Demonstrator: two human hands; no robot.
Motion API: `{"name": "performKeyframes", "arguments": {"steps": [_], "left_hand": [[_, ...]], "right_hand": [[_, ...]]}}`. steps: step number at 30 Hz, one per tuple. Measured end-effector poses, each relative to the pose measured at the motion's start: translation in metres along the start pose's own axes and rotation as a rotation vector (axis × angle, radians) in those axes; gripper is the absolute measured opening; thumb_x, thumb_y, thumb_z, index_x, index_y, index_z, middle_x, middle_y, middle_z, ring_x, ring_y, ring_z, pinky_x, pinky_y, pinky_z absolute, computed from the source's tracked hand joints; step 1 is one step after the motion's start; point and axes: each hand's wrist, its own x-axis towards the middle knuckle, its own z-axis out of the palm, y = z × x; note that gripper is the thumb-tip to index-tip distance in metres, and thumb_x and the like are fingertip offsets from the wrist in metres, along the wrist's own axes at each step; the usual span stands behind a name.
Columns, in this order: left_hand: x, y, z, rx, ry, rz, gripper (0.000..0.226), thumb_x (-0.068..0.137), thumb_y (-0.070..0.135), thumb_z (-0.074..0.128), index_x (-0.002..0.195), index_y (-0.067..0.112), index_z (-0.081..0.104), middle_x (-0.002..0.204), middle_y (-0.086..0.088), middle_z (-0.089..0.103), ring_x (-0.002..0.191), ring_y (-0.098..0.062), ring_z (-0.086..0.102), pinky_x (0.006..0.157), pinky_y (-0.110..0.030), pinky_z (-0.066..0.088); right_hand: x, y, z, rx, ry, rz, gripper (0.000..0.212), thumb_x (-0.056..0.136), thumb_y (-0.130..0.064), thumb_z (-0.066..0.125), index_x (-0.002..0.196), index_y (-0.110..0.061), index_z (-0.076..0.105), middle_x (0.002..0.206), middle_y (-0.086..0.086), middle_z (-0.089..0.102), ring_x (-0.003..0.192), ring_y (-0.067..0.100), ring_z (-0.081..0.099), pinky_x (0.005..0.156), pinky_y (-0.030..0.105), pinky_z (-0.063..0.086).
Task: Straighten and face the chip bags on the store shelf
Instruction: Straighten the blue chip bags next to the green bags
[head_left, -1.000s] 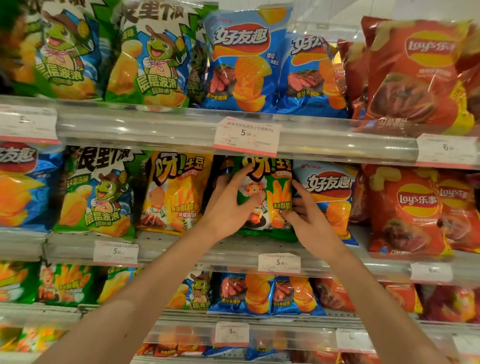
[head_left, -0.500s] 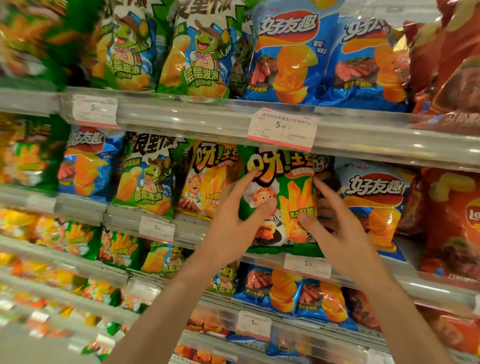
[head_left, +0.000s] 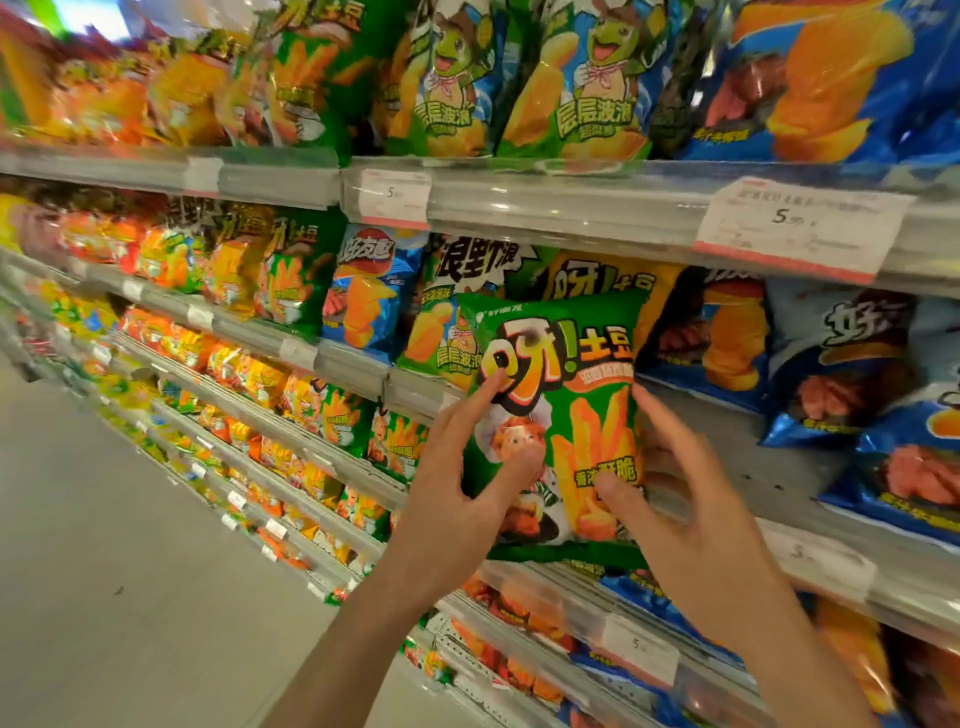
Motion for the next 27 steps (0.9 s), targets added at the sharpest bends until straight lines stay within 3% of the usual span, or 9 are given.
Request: {"name": "performKeyframes", "arguments": {"steps": [3,7,10,15,18,21,24,27], "left_hand": [[0.005,-0.017,-0.028,0.01,0.042,-0.015,0.061,0.085,0.063,0.06,0.14,0.068,0.034,0.136,0.047,0.038,0.139,0.004,0.039,0.115,-0.047,0.041],[0.02,-0.043,-0.067,0.0,0.082,-0.027,0.062,0.084,0.069,0.059,0.139,0.07,0.032,0.148,0.04,0.032,0.146,0.003,0.028,0.12,-0.049,0.034],[0.037,-0.065,-0.105,-0.024,0.077,-0.01,0.061,0.087,0.061,0.06,0.14,0.069,0.032,0.139,0.05,0.032,0.14,0.013,0.03,0.119,-0.044,0.036],[0.083,-0.116,-0.191,-0.043,0.034,0.046,0.061,0.09,0.057,0.062,0.142,0.067,0.032,0.148,0.041,0.033,0.143,0.012,0.027,0.12,-0.045,0.033],[0.118,-0.147,-0.248,-0.035,-0.037,0.079,0.062,0.09,0.052,0.063,0.144,0.063,0.034,0.139,0.051,0.033,0.134,0.024,0.028,0.113,-0.028,0.034],[0.149,-0.168,-0.295,-0.012,-0.093,0.131,0.062,0.09,0.051,0.061,0.145,0.061,0.033,0.132,0.059,0.031,0.129,0.032,0.025,0.099,-0.01,0.031],[0.176,-0.182,-0.326,-0.002,-0.143,0.161,0.063,0.092,0.048,0.061,0.148,0.053,0.034,0.134,0.056,0.033,0.129,0.031,0.027,0.099,-0.007,0.03],[0.195,-0.195,-0.344,-0.009,-0.166,0.178,0.063,0.093,0.045,0.062,0.15,0.048,0.036,0.14,0.046,0.036,0.131,0.027,0.029,0.101,-0.009,0.03]], "right_hand": [[0.014,-0.008,0.031,-0.014,-0.044,0.001,0.071,0.083,-0.056,0.061,0.145,-0.062,0.025,0.143,-0.029,0.039,0.129,-0.009,0.041,0.108,0.045,0.044],[0.036,-0.02,0.075,-0.064,-0.076,0.0,0.071,0.086,-0.056,0.06,0.145,-0.065,0.021,0.155,-0.029,0.026,0.14,-0.008,0.028,0.116,0.046,0.035],[0.056,-0.029,0.116,-0.097,-0.072,0.002,0.069,0.086,-0.06,0.058,0.142,-0.069,0.019,0.156,-0.025,0.028,0.146,0.007,0.029,0.114,0.054,0.036],[0.099,-0.055,0.205,-0.11,-0.03,-0.024,0.07,0.084,-0.064,0.057,0.144,-0.066,0.019,0.153,-0.03,0.03,0.146,0.007,0.028,0.113,0.052,0.038],[0.127,-0.07,0.262,-0.106,0.009,-0.002,0.07,0.087,-0.059,0.06,0.146,-0.062,0.02,0.147,-0.023,0.039,0.136,0.003,0.041,0.109,0.046,0.044],[0.147,-0.085,0.311,-0.084,0.041,0.046,0.071,0.088,-0.055,0.06,0.147,-0.059,0.02,0.141,-0.03,0.038,0.13,-0.01,0.04,0.109,0.035,0.043],[0.167,-0.094,0.346,-0.085,0.087,0.084,0.071,0.086,-0.054,0.059,0.145,-0.06,0.021,0.138,-0.035,0.035,0.128,-0.009,0.04,0.108,0.028,0.042],[0.181,-0.098,0.368,-0.104,0.11,0.107,0.072,0.088,-0.051,0.062,0.145,-0.062,0.019,0.139,-0.03,0.037,0.13,-0.006,0.038,0.109,0.032,0.042]]}}
